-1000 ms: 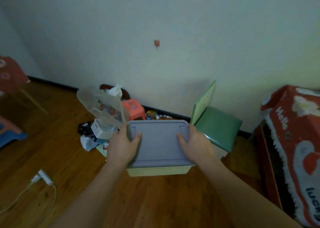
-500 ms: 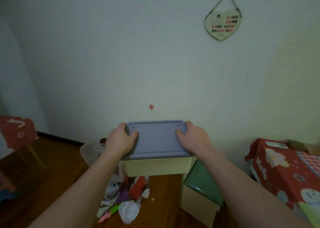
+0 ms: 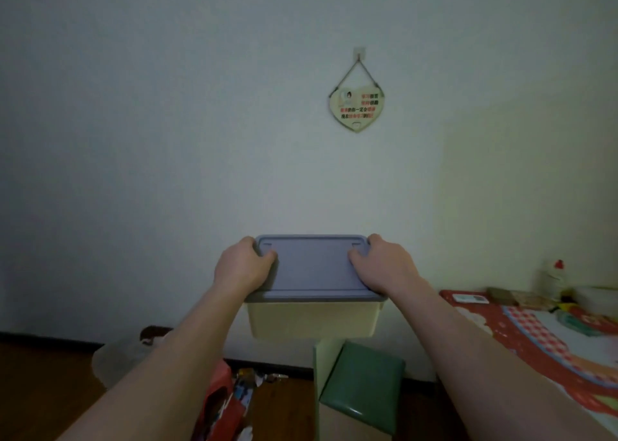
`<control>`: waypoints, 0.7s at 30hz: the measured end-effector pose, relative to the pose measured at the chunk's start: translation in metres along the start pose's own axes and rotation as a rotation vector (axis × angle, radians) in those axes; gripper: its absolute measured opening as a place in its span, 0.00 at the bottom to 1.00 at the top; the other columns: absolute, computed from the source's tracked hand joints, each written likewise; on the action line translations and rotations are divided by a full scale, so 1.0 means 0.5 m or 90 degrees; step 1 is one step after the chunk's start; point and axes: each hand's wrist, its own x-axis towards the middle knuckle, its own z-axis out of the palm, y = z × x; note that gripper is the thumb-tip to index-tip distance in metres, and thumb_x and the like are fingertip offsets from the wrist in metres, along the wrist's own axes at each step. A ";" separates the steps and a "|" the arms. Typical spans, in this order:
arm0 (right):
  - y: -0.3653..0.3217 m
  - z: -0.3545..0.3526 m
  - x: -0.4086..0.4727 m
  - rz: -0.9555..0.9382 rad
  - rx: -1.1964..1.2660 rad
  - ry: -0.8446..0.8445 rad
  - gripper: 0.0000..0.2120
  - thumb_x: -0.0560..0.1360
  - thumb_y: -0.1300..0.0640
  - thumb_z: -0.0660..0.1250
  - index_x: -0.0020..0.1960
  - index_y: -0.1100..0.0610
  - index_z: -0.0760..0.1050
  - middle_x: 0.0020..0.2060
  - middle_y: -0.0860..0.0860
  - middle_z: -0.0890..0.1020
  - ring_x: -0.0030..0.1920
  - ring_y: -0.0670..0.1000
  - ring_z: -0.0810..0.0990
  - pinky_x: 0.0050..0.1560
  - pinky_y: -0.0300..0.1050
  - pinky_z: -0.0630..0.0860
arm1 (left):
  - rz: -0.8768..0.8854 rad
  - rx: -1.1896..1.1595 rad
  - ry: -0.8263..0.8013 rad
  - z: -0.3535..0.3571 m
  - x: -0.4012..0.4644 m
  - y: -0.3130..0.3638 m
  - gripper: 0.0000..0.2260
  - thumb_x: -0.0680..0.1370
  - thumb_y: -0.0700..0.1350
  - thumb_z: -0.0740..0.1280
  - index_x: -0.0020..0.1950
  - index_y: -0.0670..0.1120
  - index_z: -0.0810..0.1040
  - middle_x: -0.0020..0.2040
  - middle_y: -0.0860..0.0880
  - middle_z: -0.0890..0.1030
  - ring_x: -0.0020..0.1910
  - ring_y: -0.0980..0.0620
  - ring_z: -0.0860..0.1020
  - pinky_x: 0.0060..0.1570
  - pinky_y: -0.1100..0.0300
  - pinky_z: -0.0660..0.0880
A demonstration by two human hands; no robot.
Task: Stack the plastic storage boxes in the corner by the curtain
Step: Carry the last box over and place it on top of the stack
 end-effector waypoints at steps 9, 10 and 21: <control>0.233 -0.142 -0.035 0.128 -0.078 0.068 0.24 0.78 0.39 0.55 0.61 0.58 0.70 0.55 0.61 0.80 0.53 0.62 0.79 0.47 0.51 0.72 | 0.110 -0.048 -0.062 0.133 -0.024 0.245 0.19 0.77 0.59 0.63 0.52 0.44 0.76 0.52 0.43 0.81 0.48 0.44 0.77 0.42 0.55 0.67; 0.253 -0.155 -0.040 0.138 -0.087 0.075 0.25 0.78 0.39 0.55 0.61 0.58 0.70 0.55 0.61 0.80 0.53 0.62 0.79 0.47 0.51 0.72 | 0.122 -0.058 -0.068 0.143 -0.029 0.267 0.19 0.77 0.59 0.63 0.52 0.44 0.76 0.53 0.42 0.81 0.50 0.43 0.77 0.42 0.56 0.69; 0.446 -0.315 -0.163 0.286 -0.185 0.154 0.23 0.78 0.40 0.55 0.61 0.58 0.69 0.54 0.62 0.80 0.54 0.63 0.78 0.44 0.50 0.68 | 0.277 -0.138 -0.173 0.256 -0.117 0.511 0.19 0.77 0.59 0.61 0.53 0.44 0.74 0.50 0.42 0.80 0.47 0.43 0.77 0.40 0.56 0.69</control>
